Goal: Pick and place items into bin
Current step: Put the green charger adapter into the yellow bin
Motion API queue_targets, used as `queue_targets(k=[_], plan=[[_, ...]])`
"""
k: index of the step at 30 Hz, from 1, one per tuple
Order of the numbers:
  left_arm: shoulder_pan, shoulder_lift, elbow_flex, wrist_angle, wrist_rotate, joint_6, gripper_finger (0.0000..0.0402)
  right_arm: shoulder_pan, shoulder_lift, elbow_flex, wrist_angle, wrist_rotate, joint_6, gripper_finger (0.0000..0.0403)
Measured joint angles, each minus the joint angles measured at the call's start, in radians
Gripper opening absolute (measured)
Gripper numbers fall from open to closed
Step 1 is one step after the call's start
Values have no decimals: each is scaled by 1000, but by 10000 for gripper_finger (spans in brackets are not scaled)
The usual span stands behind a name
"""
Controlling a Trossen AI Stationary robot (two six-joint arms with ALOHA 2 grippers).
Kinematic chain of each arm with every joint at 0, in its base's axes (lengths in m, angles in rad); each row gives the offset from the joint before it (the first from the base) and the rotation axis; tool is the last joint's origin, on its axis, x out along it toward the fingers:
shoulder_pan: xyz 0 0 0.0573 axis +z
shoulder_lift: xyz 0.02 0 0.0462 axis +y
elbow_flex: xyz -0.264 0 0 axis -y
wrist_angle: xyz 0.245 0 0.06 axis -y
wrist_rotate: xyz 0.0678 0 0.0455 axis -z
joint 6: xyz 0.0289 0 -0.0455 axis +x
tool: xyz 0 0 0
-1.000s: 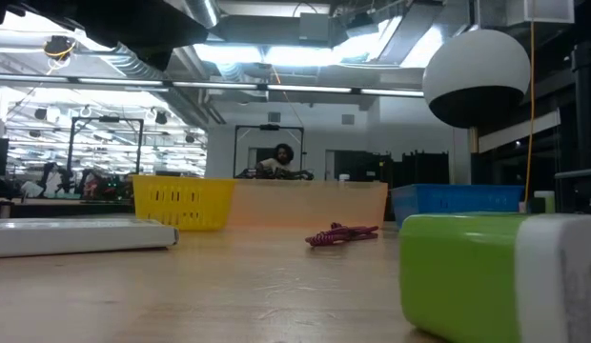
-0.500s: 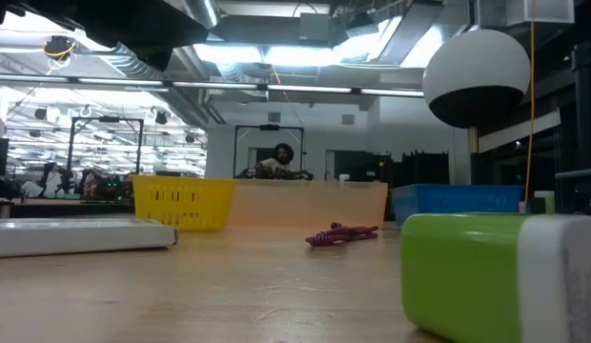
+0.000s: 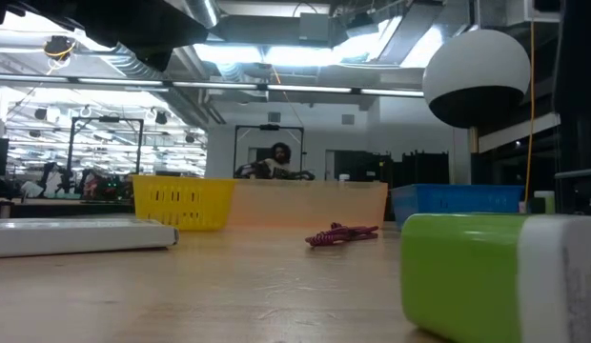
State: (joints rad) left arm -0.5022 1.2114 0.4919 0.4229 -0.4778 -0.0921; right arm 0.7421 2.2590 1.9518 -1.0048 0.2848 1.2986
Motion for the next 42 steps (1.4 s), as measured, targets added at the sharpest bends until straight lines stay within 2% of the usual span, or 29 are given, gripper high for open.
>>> queue_targets(k=[15,27,33,42], plan=[[0,0,0,0,0,-3,3,-38,70,0,46,-1,55,268],[0,0,0,0,0,-2,3,-42,77,0,31,-26,57,268],[0,0,0,0,0,-2,3,-44,77,-48,24,-27,89,268],[0,0,0,0,0,-2,3,-57,77,-63,30,-27,5,268]])
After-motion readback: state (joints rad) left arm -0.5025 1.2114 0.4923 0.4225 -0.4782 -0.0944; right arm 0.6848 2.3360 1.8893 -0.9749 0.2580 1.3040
